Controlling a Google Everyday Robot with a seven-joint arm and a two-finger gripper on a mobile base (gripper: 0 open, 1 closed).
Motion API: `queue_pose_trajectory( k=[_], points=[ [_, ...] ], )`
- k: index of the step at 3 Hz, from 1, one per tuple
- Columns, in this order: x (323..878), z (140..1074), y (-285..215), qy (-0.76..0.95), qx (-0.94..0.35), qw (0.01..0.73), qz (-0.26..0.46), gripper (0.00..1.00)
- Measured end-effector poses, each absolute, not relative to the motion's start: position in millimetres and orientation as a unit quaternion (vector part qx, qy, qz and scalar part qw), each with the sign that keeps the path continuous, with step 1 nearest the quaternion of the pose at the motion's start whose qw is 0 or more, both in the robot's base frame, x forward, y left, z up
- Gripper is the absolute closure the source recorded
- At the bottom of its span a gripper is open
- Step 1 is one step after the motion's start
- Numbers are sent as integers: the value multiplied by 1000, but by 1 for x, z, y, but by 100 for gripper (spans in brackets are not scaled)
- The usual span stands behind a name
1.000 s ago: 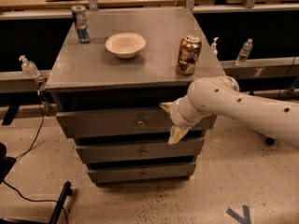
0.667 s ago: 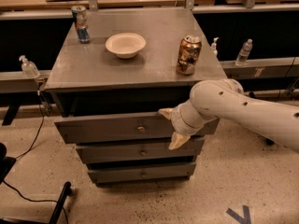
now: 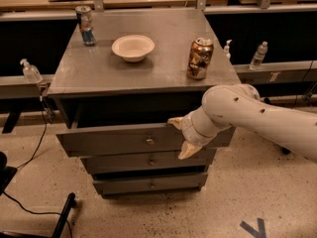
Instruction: Open top drawer
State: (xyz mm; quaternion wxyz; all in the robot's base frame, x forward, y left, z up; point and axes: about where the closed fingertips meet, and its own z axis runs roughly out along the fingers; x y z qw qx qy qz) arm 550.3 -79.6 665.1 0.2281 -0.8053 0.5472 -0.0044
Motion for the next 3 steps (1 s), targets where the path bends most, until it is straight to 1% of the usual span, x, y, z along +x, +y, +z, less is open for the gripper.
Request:
queue_pose_trajectory(
  k=[1,2,3],
  points=[
    [550,665,-80,547,-805,228,-4,45],
    [550,667,-79,547,-805,229,-4,34],
    [550,668,-79,547,-805,229,-4,15]
  ],
)
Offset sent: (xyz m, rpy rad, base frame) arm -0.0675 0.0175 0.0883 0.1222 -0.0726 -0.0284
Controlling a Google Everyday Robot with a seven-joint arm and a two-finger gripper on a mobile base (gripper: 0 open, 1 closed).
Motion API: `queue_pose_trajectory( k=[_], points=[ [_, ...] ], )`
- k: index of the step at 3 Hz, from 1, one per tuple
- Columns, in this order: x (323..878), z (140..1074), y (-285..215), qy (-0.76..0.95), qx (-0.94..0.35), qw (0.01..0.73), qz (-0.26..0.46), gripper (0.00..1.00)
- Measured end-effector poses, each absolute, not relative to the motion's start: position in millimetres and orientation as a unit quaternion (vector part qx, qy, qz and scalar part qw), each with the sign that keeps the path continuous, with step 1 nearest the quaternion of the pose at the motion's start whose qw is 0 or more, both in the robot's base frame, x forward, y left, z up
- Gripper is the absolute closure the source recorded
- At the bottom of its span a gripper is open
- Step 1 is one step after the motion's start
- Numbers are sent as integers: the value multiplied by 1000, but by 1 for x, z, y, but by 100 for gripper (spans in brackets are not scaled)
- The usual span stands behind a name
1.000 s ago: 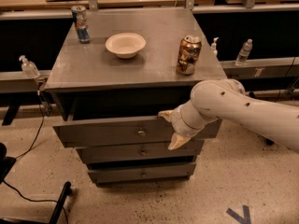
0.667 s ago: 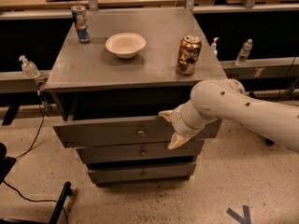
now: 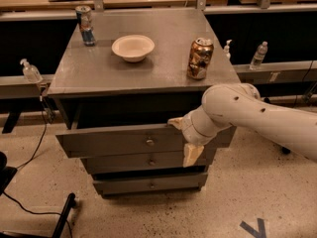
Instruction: Open top drawer
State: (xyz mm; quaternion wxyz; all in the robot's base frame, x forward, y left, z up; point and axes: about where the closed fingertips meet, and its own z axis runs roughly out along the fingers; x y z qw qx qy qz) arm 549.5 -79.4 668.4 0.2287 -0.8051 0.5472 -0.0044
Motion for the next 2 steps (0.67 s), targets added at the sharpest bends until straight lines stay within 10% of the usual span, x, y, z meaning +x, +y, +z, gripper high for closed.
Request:
queue_pose_trajectory(
  k=[2],
  points=[
    [545,746,-58,568,-765,303,-4,0]
  ],
)
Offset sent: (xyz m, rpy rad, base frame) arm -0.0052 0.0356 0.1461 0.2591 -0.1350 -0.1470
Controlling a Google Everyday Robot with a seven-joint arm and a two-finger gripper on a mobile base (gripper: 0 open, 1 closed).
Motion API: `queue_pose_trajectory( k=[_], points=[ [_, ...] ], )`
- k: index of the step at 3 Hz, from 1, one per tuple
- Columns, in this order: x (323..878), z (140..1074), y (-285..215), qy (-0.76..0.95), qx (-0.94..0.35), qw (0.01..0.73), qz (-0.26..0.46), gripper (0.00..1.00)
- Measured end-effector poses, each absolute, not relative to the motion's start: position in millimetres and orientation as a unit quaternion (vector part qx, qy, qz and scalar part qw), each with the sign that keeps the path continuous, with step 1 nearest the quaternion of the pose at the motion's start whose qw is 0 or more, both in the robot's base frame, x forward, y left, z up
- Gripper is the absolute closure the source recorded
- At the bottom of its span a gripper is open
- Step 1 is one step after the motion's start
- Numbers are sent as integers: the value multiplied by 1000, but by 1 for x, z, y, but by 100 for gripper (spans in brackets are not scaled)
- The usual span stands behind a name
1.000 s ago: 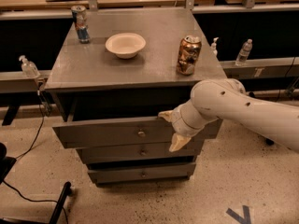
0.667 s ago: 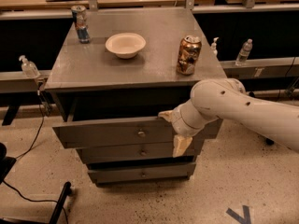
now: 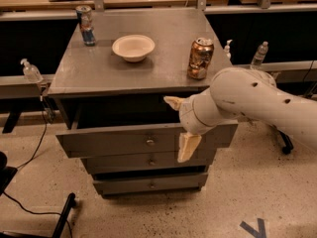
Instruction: Open top drawer
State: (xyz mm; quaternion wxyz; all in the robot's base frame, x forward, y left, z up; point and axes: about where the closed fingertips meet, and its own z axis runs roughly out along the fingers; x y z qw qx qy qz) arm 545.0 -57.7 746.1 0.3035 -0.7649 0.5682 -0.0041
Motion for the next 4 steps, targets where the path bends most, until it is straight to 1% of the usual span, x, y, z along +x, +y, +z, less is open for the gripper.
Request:
queue_pose_trajectory(
  k=[1,3,4],
  points=[
    [552,774,-48,588,-742,322,-5,3],
    [563,737,-47,622,-737,266,4,21],
    [576,716,-43,631,-737,244,7,21]
  ],
)
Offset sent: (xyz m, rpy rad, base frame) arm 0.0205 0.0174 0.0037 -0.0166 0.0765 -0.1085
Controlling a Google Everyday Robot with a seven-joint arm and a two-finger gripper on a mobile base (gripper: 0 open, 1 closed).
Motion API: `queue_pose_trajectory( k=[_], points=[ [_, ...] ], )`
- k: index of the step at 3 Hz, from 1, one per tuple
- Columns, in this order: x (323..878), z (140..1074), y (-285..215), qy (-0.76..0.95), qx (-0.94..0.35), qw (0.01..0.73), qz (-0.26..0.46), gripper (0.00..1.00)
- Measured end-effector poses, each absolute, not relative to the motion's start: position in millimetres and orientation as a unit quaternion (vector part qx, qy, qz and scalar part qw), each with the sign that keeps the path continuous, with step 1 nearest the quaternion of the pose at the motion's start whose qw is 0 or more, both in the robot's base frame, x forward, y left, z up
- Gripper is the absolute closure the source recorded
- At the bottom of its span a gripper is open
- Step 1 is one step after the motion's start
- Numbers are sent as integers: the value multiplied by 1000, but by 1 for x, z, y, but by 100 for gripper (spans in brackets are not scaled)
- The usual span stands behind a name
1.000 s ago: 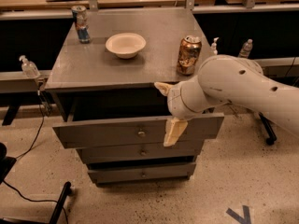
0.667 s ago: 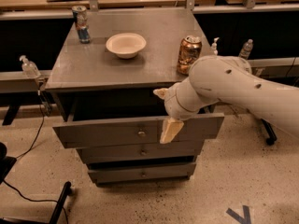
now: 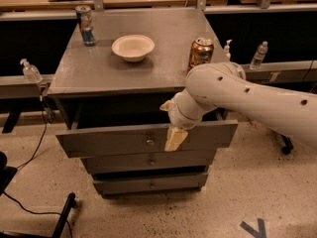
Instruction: Open top drawer
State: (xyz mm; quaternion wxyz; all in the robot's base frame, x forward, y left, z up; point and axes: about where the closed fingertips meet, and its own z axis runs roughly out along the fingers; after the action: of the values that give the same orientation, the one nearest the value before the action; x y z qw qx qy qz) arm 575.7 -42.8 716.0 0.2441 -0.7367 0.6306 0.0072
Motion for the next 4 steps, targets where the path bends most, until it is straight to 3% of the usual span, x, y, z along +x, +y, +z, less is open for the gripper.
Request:
queue_pose_trajectory(
  k=[2,4],
  points=[
    [587,680,-42,641,-737,213,16,26],
    [559,660,-46,636,-750,180,41,29]
  ],
)
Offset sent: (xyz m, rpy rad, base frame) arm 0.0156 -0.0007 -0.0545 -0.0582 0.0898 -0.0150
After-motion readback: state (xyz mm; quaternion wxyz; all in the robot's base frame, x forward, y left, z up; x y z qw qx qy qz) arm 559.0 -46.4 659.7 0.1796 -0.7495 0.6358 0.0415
